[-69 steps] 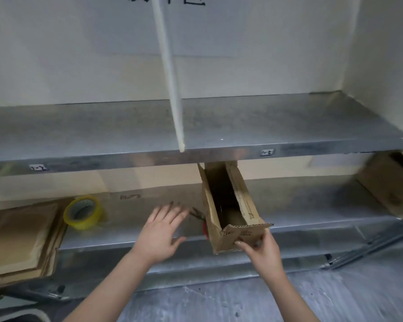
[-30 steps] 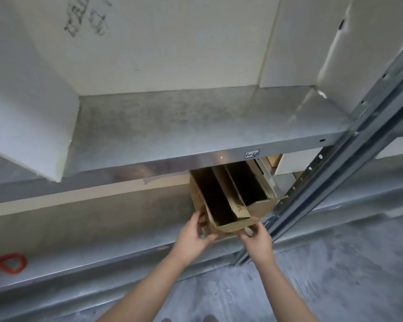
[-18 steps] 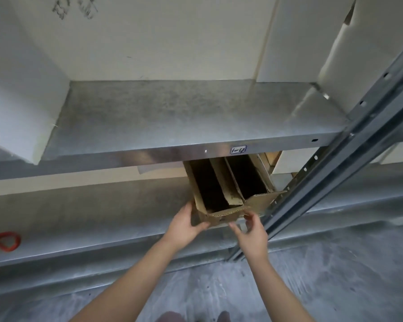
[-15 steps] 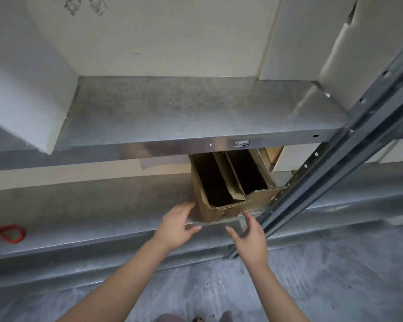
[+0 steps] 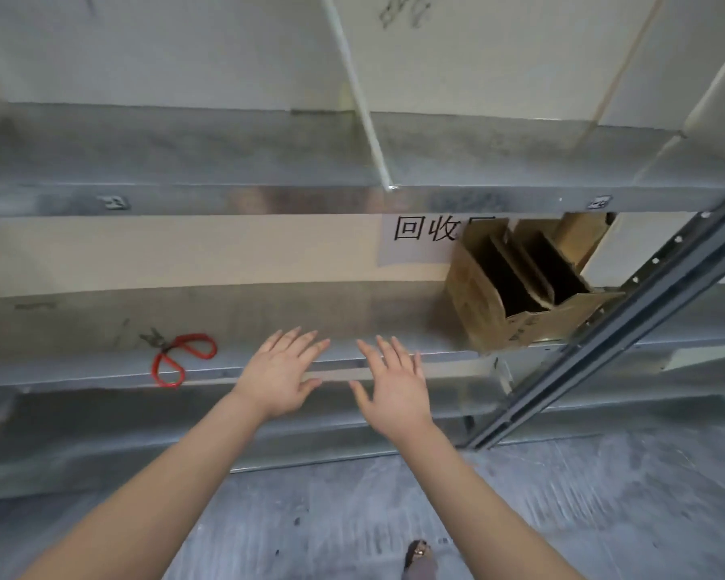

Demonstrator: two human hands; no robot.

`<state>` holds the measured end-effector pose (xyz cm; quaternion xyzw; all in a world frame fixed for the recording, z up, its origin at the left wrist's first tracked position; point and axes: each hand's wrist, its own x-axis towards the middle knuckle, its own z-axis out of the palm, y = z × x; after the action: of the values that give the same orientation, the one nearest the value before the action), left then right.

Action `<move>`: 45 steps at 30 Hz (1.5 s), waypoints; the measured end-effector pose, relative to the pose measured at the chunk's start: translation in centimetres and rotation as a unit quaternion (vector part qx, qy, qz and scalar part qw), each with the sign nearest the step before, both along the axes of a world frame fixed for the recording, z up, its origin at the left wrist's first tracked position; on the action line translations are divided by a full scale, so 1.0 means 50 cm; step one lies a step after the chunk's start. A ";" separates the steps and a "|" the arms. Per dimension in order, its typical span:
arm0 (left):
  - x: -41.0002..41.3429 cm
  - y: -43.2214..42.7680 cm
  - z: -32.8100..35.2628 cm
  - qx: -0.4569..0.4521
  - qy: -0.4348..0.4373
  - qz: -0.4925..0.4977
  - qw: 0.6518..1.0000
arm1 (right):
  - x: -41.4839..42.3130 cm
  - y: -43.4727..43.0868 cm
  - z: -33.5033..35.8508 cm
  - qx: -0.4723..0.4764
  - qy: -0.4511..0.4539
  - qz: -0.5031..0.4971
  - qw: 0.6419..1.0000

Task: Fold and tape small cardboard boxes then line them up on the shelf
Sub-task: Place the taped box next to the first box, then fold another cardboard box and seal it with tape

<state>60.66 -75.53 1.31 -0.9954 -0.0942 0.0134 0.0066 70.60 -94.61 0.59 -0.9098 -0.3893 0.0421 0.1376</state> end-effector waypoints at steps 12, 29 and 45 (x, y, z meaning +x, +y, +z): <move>-0.508 0.443 0.050 0.000 -0.031 0.106 0.994 | -0.429 0.519 0.040 0.009 0.010 0.125 0.992; -1.066 1.116 0.045 -0.018 0.011 0.283 0.959 | -0.859 1.237 -0.001 -0.018 0.036 0.253 0.967; -1.223 1.517 -0.060 -0.198 0.105 0.342 0.912 | -1.006 1.512 -0.100 -0.039 0.170 -0.008 0.985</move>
<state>-0.51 0.33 -1.70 -0.8759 -0.4233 0.1372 -0.1863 20.30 -19.03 -4.40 -0.8971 -0.3511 0.2103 0.1667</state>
